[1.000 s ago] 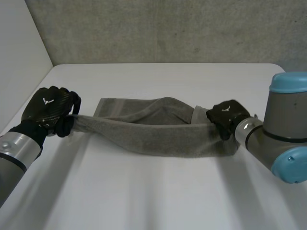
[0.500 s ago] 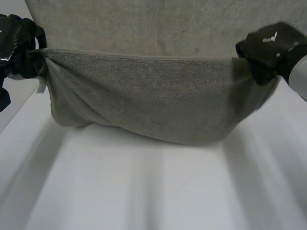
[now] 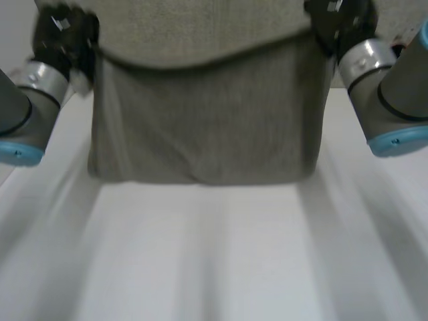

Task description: Fold the towel.

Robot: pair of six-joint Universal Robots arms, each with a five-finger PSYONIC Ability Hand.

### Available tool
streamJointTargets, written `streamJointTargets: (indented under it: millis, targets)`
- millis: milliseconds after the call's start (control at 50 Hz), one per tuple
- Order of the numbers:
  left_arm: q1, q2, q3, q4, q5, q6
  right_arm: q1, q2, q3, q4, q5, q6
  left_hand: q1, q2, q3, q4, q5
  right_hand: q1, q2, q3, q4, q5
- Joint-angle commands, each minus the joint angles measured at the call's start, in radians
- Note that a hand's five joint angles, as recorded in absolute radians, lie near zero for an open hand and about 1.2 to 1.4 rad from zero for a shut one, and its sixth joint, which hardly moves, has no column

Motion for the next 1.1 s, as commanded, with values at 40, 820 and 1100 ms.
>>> streamJointTargets:
  millis: [40, 820, 1100]
  targets:
    - [0.026, 0.125, -0.097, 0.169, 0.0, -0.309, 0.007, -0.112, 0.114, -0.129, 0.015, 0.042, -0.052, -0.11, -0.156, -0.121, -0.26, 0.06, 0.07, 0.066, 0.056, 0.054]
    - [0.208, 0.176, -0.785, -0.013, 0.235, 0.205, -0.035, -0.048, 0.745, 0.152, -0.043, 0.063, -0.052, -0.11, -0.156, -0.121, -0.26, -0.292, -0.282, -0.287, -0.296, -0.299]
    - [0.205, 0.2, -0.791, -0.012, 0.235, 0.148, -0.099, -0.051, 0.782, 0.155, 0.026, 0.091, -0.052, -0.11, -0.156, -0.121, -0.26, -0.494, -0.483, -0.488, -0.498, -0.5]
